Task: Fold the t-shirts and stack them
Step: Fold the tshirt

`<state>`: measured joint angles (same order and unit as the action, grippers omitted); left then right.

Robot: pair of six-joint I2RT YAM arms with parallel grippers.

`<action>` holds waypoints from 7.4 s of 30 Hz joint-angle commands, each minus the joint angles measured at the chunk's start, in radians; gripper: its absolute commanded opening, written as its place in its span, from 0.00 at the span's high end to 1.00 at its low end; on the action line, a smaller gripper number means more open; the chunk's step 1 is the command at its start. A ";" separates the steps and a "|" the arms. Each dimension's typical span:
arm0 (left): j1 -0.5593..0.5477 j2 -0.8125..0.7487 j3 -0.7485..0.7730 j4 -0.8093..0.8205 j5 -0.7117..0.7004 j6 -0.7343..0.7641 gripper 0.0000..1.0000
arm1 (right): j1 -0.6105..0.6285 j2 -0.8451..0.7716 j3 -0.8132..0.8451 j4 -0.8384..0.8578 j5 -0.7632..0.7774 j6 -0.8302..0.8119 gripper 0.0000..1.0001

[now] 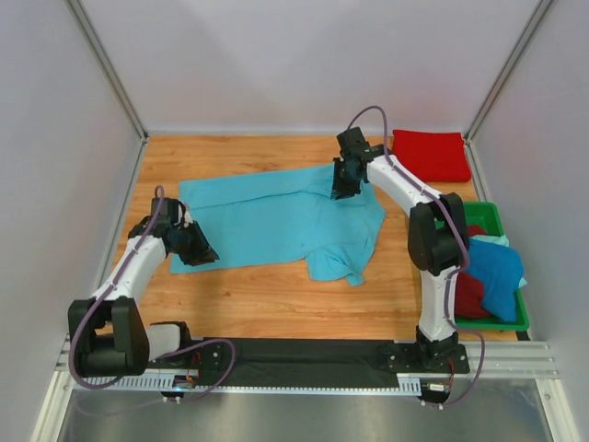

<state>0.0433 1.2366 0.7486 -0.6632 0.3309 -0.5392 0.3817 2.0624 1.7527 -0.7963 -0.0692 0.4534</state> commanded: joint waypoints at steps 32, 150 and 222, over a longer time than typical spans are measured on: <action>-0.002 -0.154 0.063 -0.131 -0.016 0.018 0.74 | 0.013 0.361 0.433 0.111 0.393 0.065 0.57; -0.002 -0.040 0.060 -0.033 0.034 0.062 0.76 | -0.090 0.074 -0.133 0.289 -0.294 0.923 0.95; -0.663 0.988 0.965 0.318 -0.291 -0.596 0.53 | -0.346 0.163 0.028 0.203 -0.449 -0.027 0.44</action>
<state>-0.6189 2.2108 1.6581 -0.2977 0.0685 -1.1103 0.0380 2.2127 1.7802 -0.6292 -0.4999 0.4332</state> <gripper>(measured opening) 0.469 0.553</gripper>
